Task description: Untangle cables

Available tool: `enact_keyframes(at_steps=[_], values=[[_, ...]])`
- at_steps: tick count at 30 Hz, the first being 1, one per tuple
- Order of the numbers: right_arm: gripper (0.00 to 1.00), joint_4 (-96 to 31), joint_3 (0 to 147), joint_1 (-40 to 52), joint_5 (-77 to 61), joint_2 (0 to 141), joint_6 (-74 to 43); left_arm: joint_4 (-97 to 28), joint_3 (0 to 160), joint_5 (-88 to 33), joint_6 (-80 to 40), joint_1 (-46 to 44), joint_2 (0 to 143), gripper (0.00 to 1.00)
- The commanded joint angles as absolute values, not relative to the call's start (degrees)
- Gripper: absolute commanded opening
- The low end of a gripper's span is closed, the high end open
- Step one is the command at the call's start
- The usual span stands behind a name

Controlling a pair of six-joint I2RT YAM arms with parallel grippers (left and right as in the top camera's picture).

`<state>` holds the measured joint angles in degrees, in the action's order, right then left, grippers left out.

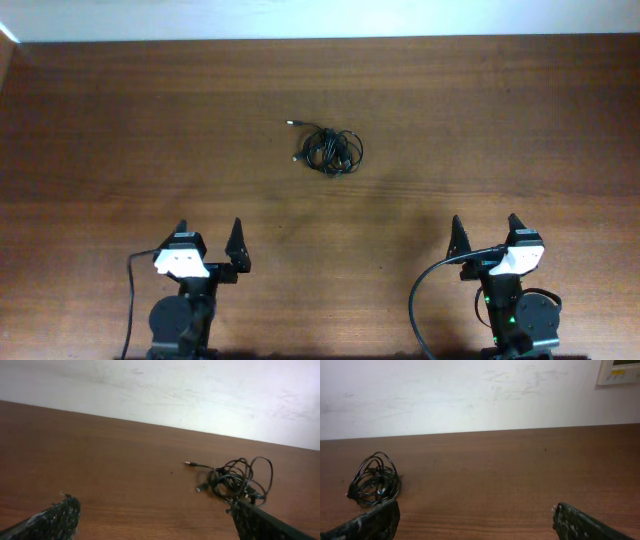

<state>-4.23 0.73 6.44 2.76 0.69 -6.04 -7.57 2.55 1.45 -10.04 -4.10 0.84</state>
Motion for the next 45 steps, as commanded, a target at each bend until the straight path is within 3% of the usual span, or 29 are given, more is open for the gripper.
enact_keyframes(at_steps=[1, 7, 16, 20, 23, 29, 34, 37, 39, 41, 42, 45], values=[[0.99, -4.43, 0.32, 6.74, 2.85, 0.8, -6.39, -7.75, 3.09, -3.95, -9.28, -3.95, 2.28, 0.99], [0.99, -4.43, 0.32, 6.74, 2.85, 0.8, -6.39, -17.78, 25.04, -4.29, -0.86, -3.97, 17.65, 0.99], [0.99, -4.27, 0.32, 6.74, 2.87, 0.8, -6.37, -36.53, 62.57, -11.4, 0.3, -3.97, 62.81, 0.99], [0.99, 1.28, 0.54, 6.72, -10.98, 0.8, -10.0, -36.36, 62.78, -14.92, -0.86, -3.97, 71.4, 0.99], [0.99, -3.66, 5.67, 6.72, -14.61, 1.32, -14.22, -35.99, 62.78, -17.15, -0.84, -3.95, 72.64, 0.99], [0.99, -24.82, 33.54, 6.72, -18.02, 20.8, -16.58, -36.77, 63.37, -16.75, -1.04, -6.35, 72.64, 0.99], [0.99, -45.71, 61.43, 6.68, -18.24, 47.07, -12.91, -41.47, 68.75, -16.73, -1.85, -11.57, 73.32, 0.99], [0.99, -62.98, 81.87, 6.68, -18.26, 63.31, -4.69, -49.98, 79.64, -16.56, -2.07, -15.29, 83.44, 0.99], [0.99, -65.04, 88.05, 6.68, -18.22, 68.84, -3.2, -54.13, 88.27, -17.41, -2.13, -16.14, 92.31, 0.99], [0.99, -64.31, 88.2, 6.7, -20.6, 71.59, -3.38, -50.46, 89.8, -22.15, -2.13, -16.14, 98.15, 1.0], [0.99, -64.36, 88.2, 6.68, -20.6, 72.18, -3.38, -48.51, 89.8, -24.01, -2.15, -16.16, 100.55, 0.89], [0.99, -64.53, 88.18, 6.68, -20.58, 74.65, -3.38, -42.28, 89.8, -24.69, -4.08, -16.16, 107.11, 0.74]])
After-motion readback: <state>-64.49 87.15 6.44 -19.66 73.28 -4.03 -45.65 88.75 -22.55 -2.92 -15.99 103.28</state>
